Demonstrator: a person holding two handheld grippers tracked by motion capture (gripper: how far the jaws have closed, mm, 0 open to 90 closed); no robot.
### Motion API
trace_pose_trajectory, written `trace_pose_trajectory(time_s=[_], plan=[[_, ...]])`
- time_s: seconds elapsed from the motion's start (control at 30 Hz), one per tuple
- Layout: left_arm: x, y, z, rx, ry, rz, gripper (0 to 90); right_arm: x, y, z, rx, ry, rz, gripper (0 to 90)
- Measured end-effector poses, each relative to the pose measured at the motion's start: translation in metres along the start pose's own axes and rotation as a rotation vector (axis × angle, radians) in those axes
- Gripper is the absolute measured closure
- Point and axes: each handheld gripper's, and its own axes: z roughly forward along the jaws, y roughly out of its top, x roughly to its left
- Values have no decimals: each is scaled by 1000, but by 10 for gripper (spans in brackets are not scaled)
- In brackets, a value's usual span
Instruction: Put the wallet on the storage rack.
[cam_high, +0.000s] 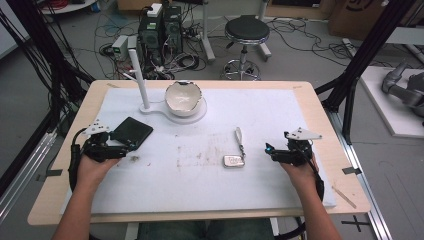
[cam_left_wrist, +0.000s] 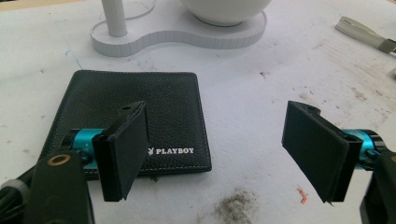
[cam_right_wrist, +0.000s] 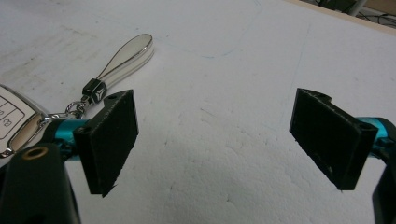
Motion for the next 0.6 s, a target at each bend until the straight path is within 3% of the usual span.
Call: trace_pose_trajectory(time_s=[0.43,0.6], plan=[[3,1,1,-7,-6,-32,230,-1,0,1,0,13,3,156],[1,2,5,3,-11,-20,230,1,-2,-3,1,12,-4,156]])
